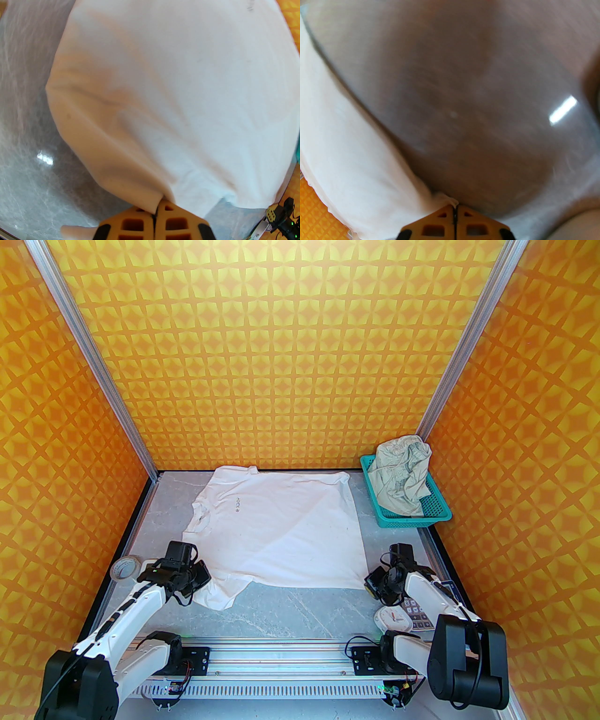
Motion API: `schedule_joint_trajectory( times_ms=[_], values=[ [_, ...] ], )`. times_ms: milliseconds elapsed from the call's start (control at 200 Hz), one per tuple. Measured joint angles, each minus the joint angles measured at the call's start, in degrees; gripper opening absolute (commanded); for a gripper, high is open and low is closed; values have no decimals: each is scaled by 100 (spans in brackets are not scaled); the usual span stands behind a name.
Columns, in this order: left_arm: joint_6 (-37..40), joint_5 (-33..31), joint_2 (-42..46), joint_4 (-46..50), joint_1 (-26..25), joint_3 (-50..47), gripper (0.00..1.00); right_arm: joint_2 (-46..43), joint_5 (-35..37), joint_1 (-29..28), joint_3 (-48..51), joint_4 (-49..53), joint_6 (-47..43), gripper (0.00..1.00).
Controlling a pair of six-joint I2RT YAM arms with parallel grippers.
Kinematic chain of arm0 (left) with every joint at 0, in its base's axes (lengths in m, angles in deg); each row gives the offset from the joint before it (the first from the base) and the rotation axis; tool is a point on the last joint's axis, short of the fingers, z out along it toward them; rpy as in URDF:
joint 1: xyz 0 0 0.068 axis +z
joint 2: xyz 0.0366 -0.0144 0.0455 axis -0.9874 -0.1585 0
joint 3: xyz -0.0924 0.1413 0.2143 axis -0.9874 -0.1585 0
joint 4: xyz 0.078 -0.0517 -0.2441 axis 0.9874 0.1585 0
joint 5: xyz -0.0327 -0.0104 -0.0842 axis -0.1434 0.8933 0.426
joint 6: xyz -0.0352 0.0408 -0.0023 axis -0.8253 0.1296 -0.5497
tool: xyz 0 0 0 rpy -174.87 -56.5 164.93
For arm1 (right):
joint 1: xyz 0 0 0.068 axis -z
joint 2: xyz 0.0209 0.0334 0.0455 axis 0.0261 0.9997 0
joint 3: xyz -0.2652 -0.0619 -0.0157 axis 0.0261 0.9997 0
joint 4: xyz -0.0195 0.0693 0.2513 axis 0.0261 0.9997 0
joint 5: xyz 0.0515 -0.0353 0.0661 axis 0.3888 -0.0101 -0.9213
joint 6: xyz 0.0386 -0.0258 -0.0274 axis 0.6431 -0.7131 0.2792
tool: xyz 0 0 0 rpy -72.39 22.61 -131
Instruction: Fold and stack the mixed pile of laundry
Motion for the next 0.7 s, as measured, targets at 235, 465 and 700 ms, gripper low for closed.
schedule_joint_trajectory(
  times_ms=[235, 465, 700],
  values=[
    [46, 0, 90, 153, 2, 352, 0, 92, -46, 0, -385, -328, -151, 0],
    [46, 2, 90, 302, 122, 820, 0, 251, -50, 0, -911, -330, -282, 0],
    [46, 2, -125, 302, 280, 1276, 0, 691, -107, -120, -1458, -337, -389, 0]
  ],
)
